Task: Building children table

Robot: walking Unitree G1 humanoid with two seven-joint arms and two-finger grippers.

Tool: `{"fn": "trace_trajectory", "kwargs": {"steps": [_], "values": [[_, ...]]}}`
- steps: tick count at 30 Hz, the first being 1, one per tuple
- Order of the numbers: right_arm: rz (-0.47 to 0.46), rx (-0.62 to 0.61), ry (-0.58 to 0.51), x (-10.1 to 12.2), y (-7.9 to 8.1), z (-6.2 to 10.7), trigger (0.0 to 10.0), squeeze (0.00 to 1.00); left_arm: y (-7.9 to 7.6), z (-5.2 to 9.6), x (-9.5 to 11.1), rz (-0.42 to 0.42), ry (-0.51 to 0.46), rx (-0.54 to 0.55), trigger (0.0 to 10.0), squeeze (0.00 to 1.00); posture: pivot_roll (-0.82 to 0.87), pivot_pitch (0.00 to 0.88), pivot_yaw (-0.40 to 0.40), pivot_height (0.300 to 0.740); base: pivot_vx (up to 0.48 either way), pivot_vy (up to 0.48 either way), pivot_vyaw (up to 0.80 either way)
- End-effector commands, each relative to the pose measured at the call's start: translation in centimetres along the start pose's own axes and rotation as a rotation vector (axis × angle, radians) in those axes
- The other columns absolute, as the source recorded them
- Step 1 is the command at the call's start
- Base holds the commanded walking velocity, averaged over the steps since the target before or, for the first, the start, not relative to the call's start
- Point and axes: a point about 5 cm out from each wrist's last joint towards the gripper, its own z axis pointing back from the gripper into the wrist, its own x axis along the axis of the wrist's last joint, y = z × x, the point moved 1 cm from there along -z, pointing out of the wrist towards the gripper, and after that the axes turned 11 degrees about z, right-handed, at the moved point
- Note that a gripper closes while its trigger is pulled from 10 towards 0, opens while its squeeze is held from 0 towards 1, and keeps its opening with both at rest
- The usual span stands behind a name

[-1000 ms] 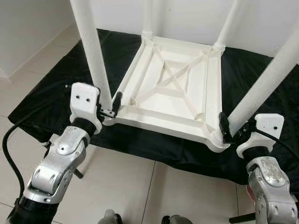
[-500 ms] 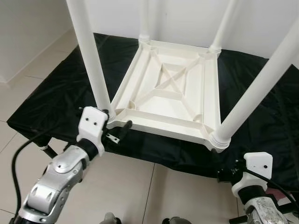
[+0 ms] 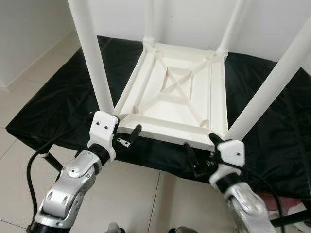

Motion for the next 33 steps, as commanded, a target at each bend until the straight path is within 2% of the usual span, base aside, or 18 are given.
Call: {"fn": "trace_trajectory", "kwargs": {"steps": [1,3,4,7,8,13,15,17,19,22,25,30,32,33], "values": [[0.032,-0.013,0.077,-1.4,0.0,-0.2,10.0,0.0,1.5,0.0,-0.9,-0.022,0.019,0.211,10.0,0.0,-0.06,0.088,0.004,0.74,0.0,0.0,0.0],[0.063,-0.024,0.105,-1.9,-0.1,-0.5,10.0,0.0,1.6,-0.2,-1.3,-0.036,0.032,0.217,10.0,0.0,-0.06,0.088,0.004,0.74,0.0,0.0,0.0],[0.091,-0.024,0.154,-2.5,-0.1,-0.7,10.0,0.0,1.9,-0.5,-1.6,-0.051,0.065,0.235,10.0,0.0,-0.06,0.087,0.001,0.74,0.0,0.0,0.0],[0.15,-0.062,0.223,-3.5,-0.6,-1.7,10.0,0.0,2.2,-1.7,-2.3,-0.037,0.096,0.245,10.0,0.0,-0.06,0.093,-0.008,0.74,0.0,0.0,0.0],[0.15,-0.062,0.223,-3.5,-0.6,-1.7,10.0,0.0,2.2,-1.7,-2.3,-0.037,0.096,0.245,10.0,0.0,-0.06,0.093,-0.008,0.74,0.0,0.0,0.0],[0.161,-0.206,0.244,-3.3,-2.5,-4.2,10.0,0.0,2.6,-5.5,-1.4,0.017,0.04,0.256,10.0,0.0,-0.07,0.101,-0.008,0.74,0.0,0.0,0.0],[0.161,-0.206,0.244,-3.3,-2.5,-4.2,10.0,0.0,2.6,-5.5,-1.4,0.017,0.04,0.256,10.0,0.0,-0.07,0.101,-0.008,0.74,0.0,0.0,0.0],[0.166,-0.23,0.248,-3.3,-3.2,-4.7,10.0,0.0,2.5,-6.9,-1.0,0.021,0.034,0.245,10.0,0.0,-0.08,0.107,-0.005,0.74,0.0,0.0,0.0],[0.166,-0.23,0.248,-3.3,-3.2,-4.7,10.0,0.0,2.5,-6.9,-1.0,0.021,0.034,0.245,10.0,0.0,-0.08,0.107,-0.005,0.74,0.0,0.0,0.0],[0.178,-0.242,0.246,-3.2,-3.7,-5.4,10.0,0.0,2.0,-8.3,-0.1,0.021,0.018,0.218,10.0,0.0,-0.09,0.112,0.009,0.74,0.0,0.0,0.0],[0.205,-0.277,0.259,-3.2,-4.5,-5.9,10.0,0.0,1.5,-8.8,0.4,0.026,0.008,0.193,10.0,0.0,-0.09,0.114,0.012,0.74,0.0,0.0,0.0],[0.206,-0.333,0.244,-3.0,-5.6,-6.1,10.0,0.0,1.3,-8.3,0.4,0.034,-0.014,0.152,10.0,0.0,-0.08,0.118,0.014,0.74,0.0,0.0,0.0],[0.179,-0.284,0.146,-1.6,-4.9,-6.2,10.0,0.0,1.0,-7.2,0.9,0.01,-0.056,0.105,10.0,0.0,-0.07,0.118,0.011,0.74,0.0,0.0,0.0],[0.179,-0.284,0.146,-1.6,-4.9,-6.2,10.0,0.0,1.0,-7.2,0.9,0.01,-0.056,0.105,10.0,0.0,-0.07,0.118,0.011,0.74,0.0,0.0,0.0]]}}
